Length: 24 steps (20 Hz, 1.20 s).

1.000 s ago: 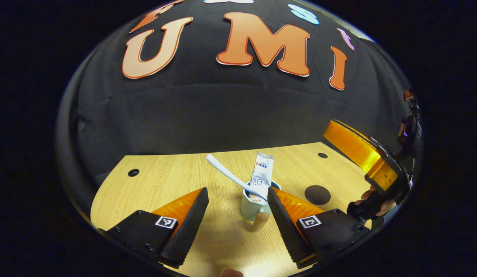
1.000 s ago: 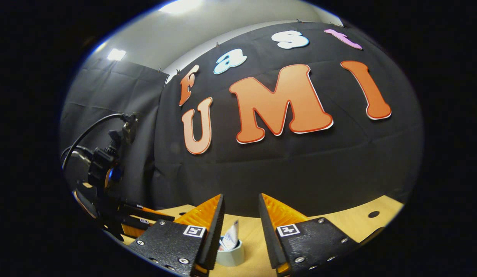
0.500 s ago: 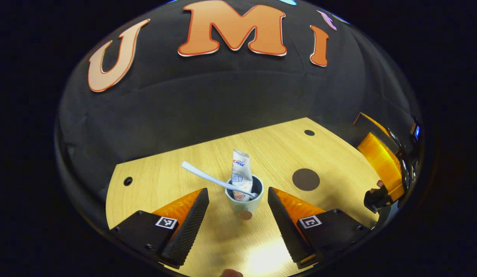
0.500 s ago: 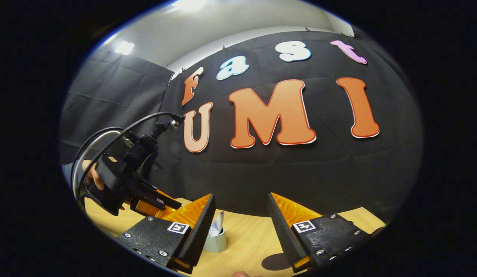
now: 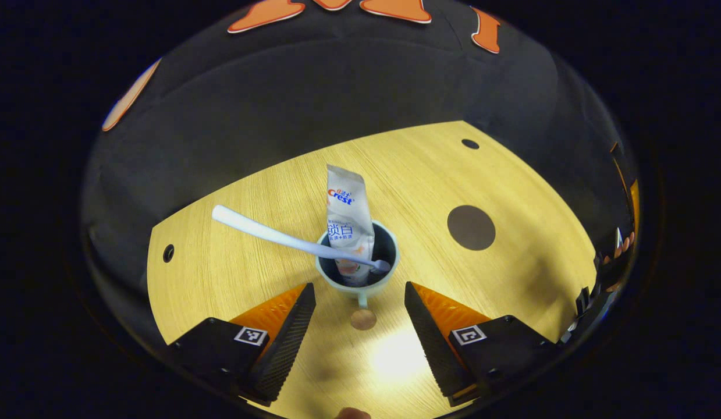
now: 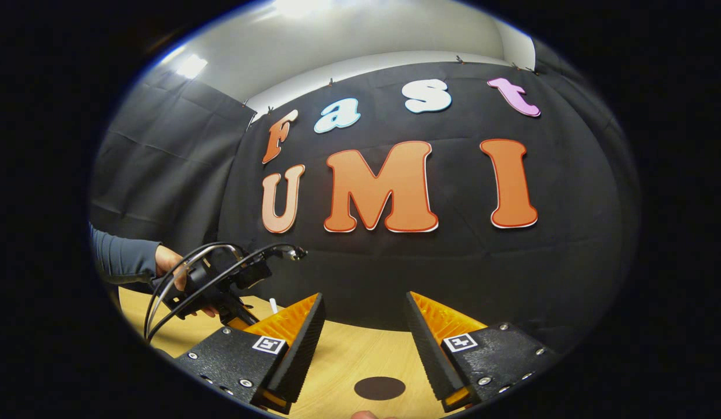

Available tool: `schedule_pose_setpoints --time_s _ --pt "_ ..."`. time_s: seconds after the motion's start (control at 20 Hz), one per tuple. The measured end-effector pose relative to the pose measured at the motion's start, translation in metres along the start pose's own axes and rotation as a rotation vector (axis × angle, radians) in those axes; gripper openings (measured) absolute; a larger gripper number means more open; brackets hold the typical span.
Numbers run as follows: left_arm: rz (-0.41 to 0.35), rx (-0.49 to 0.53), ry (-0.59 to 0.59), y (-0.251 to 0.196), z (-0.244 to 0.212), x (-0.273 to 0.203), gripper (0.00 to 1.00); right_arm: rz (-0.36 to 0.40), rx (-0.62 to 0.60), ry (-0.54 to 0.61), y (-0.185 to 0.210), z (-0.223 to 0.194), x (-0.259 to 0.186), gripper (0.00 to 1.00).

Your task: Put the toothbrush and toothpaste on the desktop into the cup, then pick up the cup and place it on the coaster on the desktop.

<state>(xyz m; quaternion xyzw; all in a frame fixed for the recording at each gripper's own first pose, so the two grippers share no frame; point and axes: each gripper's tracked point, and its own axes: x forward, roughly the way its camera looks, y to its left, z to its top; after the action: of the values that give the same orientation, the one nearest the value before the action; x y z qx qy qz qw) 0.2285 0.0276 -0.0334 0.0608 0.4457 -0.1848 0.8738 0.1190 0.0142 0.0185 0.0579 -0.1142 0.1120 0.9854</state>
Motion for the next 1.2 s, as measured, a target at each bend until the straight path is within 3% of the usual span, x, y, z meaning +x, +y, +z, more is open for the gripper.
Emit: schedule_pose_setpoints --time_s 0.4,0.45,0.5,0.6,0.75,0.9,1.0,1.05,1.2 --pt "-0.012 0.073 0.172 -0.006 -0.008 0.023 1.00 -0.028 0.026 0.018 -0.014 -0.013 -0.010 0.83" --pt "-0.011 0.076 0.189 -0.005 -0.008 0.023 0.96 -0.022 0.027 0.017 -0.016 -0.014 -0.009 0.83" --pt "-0.012 0.083 0.200 -0.004 -0.010 0.025 0.86 -0.020 0.024 0.017 -0.015 -0.015 -0.006 0.83" --pt "-0.004 0.097 0.222 -0.004 -0.011 0.026 0.84 -0.010 0.022 0.021 -0.012 -0.016 -0.005 0.83" --pt "0.011 0.103 0.271 -0.005 -0.018 0.026 0.75 -0.001 0.022 0.022 -0.009 -0.015 -0.008 0.83" --pt "0.002 0.083 0.289 -0.004 -0.028 0.026 0.48 -0.004 0.022 0.013 -0.011 -0.011 -0.011 0.83" --pt "-0.004 0.059 0.281 -0.006 -0.025 0.028 0.50 -0.011 0.030 0.010 -0.013 -0.009 -0.012 0.84" --pt "-0.002 0.061 0.286 -0.006 -0.024 0.026 0.32 -0.013 0.032 0.009 -0.013 -0.007 -0.014 0.84" --pt "-0.003 0.050 0.265 -0.008 -0.025 0.032 0.29 -0.027 0.032 -0.001 -0.017 -0.001 -0.016 0.84"
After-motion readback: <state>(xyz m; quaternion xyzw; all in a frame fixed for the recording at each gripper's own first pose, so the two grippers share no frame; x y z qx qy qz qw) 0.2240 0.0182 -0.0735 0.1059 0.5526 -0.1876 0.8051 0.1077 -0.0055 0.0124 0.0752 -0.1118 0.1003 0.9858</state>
